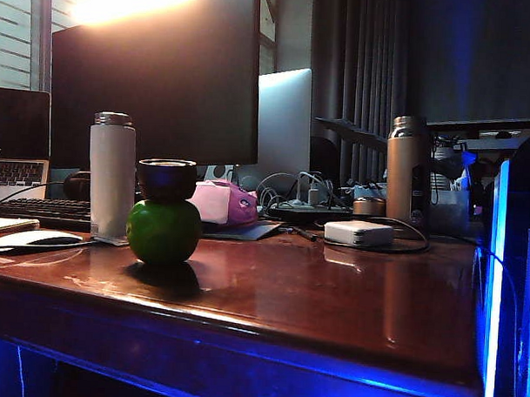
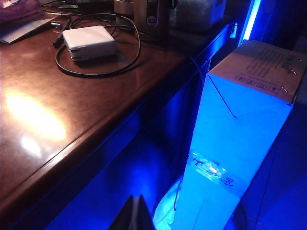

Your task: Stack the black thermos bottle cap from the table onto the green apple.

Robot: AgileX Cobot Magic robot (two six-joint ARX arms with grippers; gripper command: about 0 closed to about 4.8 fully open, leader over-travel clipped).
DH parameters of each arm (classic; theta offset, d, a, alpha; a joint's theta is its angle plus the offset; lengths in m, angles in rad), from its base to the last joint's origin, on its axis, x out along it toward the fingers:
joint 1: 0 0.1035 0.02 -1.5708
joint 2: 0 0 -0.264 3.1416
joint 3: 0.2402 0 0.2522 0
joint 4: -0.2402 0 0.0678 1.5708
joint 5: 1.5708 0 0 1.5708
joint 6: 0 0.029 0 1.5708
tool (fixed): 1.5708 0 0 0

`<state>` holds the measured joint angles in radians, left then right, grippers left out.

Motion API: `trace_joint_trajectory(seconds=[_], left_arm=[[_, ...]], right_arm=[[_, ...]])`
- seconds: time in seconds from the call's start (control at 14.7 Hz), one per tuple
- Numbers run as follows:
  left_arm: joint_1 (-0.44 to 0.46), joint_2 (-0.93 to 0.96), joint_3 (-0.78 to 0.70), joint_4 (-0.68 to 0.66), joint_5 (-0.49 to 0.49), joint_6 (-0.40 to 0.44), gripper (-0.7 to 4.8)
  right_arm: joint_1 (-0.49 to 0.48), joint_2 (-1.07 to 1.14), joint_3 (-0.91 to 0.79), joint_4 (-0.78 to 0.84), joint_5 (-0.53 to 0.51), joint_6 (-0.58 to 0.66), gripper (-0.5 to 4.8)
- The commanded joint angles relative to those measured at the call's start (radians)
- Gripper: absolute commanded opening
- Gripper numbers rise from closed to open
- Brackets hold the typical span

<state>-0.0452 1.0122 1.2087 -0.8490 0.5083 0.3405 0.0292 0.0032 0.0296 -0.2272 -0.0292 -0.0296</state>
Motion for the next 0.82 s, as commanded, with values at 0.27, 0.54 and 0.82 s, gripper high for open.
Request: trace_joint_trajectory(seconds=[0.27,0.54,0.82], left_arm=[[0.001,-0.026,-0.023,0.175,-0.182,-0.015,-0.05],[0.078,-0.259,-0.337,0.674,-0.184,-0.214,-0.05],[0.114,-0.556,-0.678,0.751,-0.278,-0.321,-0.06]], right_arm=[[0.000,-0.001,0.000,-0.002,0.002,0.003,-0.01],[0.000,-0.001,0.000,-0.001,0.002,0.003,-0.01],[0.000,-0.001,0.000,-0.002,0.003,0.004,-0.01]])
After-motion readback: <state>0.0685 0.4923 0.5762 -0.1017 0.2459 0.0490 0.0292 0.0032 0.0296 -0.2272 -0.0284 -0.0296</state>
